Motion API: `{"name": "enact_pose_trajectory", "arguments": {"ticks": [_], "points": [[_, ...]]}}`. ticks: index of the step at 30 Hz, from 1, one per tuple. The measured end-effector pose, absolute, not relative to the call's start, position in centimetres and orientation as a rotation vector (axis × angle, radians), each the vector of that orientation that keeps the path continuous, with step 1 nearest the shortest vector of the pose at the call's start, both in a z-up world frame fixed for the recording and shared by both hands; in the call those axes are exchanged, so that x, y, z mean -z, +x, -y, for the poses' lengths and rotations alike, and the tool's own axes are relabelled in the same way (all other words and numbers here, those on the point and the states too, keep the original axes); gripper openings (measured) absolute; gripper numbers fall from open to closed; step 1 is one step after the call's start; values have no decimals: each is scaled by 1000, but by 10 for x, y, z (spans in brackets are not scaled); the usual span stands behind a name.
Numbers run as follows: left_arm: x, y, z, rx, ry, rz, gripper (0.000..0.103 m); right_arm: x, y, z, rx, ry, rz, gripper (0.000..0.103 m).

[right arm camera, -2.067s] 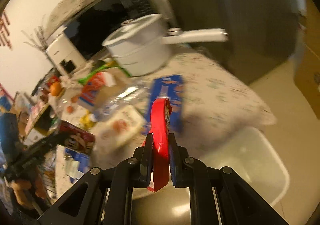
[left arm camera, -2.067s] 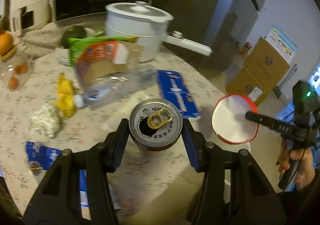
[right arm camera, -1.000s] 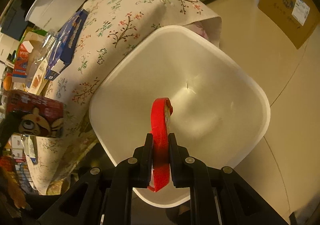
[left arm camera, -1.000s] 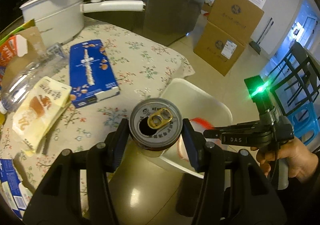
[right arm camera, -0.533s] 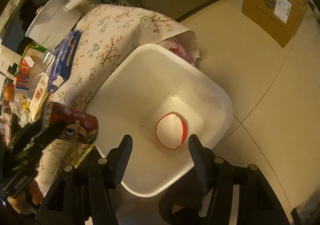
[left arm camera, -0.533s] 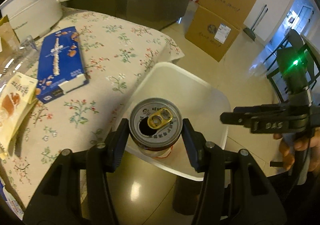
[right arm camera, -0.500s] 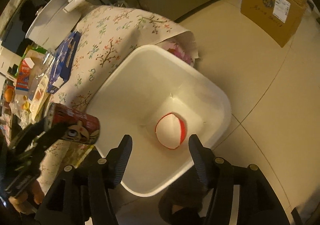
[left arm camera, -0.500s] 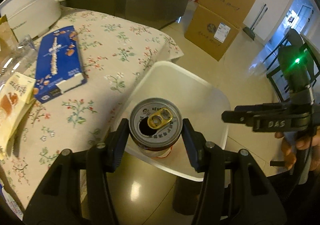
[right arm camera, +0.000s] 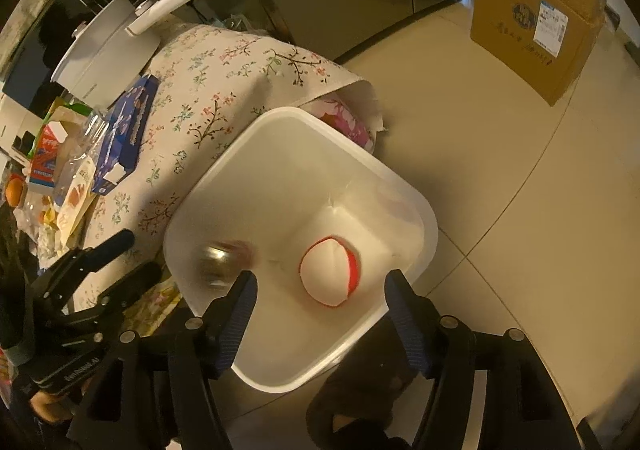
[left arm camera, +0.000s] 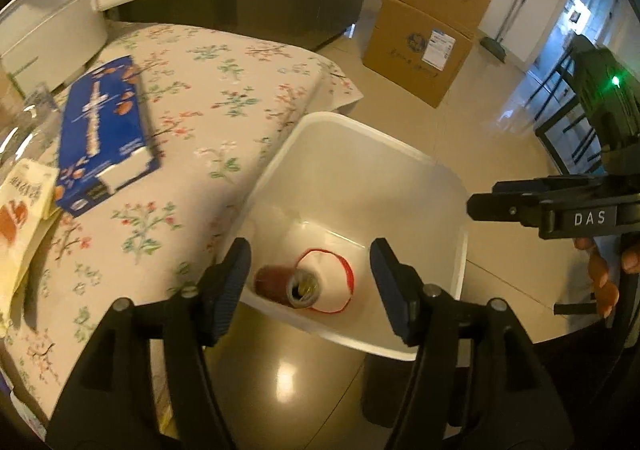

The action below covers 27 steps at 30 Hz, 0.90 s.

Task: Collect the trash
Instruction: 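Lower the soda can into the white bin and open the left gripper, then move both tools back over the table toward the blue torn carton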

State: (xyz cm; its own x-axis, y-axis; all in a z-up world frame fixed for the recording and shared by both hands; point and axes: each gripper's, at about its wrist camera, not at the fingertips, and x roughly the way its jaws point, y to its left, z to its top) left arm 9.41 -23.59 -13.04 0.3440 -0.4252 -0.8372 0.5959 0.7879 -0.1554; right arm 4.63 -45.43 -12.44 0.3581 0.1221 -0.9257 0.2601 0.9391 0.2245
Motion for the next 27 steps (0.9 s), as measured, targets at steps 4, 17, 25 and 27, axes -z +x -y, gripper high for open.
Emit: {"name": "enact_pose_trajectory", "arguments": {"ticks": [4, 17, 25, 27], "points": [[122, 97, 220, 632, 184, -1007, 66, 119, 46, 451, 94, 340, -1193, 68], [95, 93, 154, 523, 153, -979, 80, 93, 51, 416, 55, 236, -1127, 71], [84, 95, 85, 410, 80, -1004, 83, 80, 62, 373, -3, 157, -1095, 75], [83, 95, 66, 381, 58, -1013, 84, 78, 65, 361, -20, 142, -1092, 76]]}}
